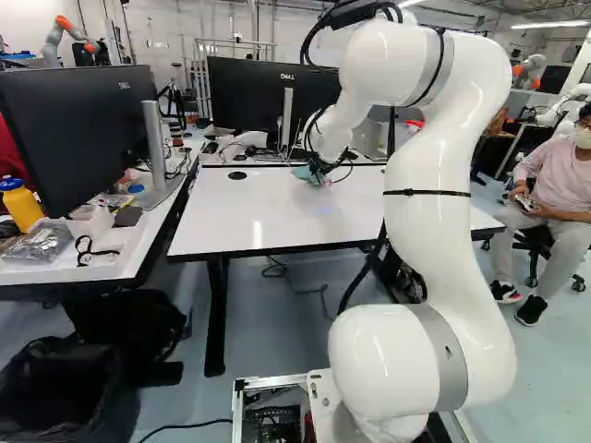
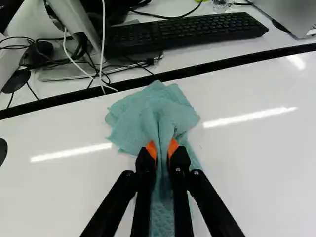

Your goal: Clean the table with the green towel

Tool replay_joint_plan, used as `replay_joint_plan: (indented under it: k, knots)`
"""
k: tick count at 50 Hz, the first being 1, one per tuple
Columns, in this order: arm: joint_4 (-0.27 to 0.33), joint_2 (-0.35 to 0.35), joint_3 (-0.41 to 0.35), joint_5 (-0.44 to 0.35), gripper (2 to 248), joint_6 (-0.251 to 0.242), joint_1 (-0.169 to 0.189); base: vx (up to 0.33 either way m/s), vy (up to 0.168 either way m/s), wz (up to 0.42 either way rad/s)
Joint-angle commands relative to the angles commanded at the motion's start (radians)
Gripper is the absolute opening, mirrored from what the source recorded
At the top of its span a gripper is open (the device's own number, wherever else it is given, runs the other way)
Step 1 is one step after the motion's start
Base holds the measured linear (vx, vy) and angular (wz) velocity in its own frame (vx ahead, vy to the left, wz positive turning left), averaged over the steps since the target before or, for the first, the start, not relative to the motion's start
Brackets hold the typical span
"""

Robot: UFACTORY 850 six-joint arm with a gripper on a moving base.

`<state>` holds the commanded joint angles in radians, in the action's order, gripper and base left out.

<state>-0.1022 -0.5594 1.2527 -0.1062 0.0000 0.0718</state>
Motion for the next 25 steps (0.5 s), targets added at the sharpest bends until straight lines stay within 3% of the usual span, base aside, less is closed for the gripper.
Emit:
replay_joint_plan:
  k: [25]
  knots:
    - [0.000,0.000,0.000,0.049,45,0.000,0.000,0.000,0.000,0.000]
